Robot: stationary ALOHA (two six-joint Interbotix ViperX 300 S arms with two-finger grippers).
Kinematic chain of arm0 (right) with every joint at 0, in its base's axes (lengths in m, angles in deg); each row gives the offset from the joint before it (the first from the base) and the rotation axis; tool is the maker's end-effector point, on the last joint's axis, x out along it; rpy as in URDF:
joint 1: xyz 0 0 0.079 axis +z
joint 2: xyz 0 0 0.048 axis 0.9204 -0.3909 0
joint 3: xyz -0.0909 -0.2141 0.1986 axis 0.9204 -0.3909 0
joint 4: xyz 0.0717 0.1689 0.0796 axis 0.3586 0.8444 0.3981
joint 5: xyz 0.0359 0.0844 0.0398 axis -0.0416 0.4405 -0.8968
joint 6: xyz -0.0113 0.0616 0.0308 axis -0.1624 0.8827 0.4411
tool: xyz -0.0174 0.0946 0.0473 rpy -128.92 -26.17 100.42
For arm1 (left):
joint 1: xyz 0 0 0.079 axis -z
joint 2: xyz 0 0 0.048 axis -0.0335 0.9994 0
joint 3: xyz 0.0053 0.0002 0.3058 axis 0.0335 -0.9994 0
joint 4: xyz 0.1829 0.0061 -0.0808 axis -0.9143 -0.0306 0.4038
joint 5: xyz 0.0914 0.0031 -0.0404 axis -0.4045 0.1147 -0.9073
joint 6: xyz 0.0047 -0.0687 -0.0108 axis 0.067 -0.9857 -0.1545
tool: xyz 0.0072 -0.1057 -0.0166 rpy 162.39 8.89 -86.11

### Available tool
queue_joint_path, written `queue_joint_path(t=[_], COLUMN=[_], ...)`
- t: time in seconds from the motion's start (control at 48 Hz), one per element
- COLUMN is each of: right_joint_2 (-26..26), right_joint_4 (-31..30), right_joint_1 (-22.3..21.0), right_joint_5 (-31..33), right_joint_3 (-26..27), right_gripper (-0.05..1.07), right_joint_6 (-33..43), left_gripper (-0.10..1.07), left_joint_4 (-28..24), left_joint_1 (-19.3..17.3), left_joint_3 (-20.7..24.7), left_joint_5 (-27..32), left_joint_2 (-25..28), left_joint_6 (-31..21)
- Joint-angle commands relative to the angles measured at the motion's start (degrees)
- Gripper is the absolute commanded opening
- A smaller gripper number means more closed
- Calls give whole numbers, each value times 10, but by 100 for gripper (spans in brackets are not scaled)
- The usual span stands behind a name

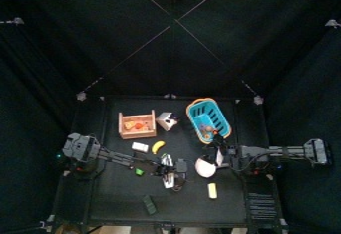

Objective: Move pot up and right to basket

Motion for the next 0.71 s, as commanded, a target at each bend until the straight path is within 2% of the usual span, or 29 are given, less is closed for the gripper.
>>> queue_joint_path(t=[0.0, 0.104, 0.396, 0.542, 0.688], right_joint_2=[0, 0, -4, -14, -25], right_joint_4=[4, 11, 15, 43, 70], right_joint_1=[1, 3, 24, 53, 89], right_joint_5=[-2, -2, -7, -8, -9], right_joint_3=[12, 19, 37, 46, 51], right_gripper=[98, 98, 98, 98, 98], right_joint_6=[1, 1, 1, 1, 1], left_gripper=[90, 90, 90, 90, 90], left_joint_4=[-3, -3, 4, 6, 5], left_joint_1=[-3, -7, -49, -65, -70], left_joint_3=[-18, -60, -235, -296, -329], left_joint_5=[-28, -76, -285, -352, -378], left_joint_2=[-40, -73, -168, -200, -212], left_joint_6=[1, 0, 1, 4, 5])
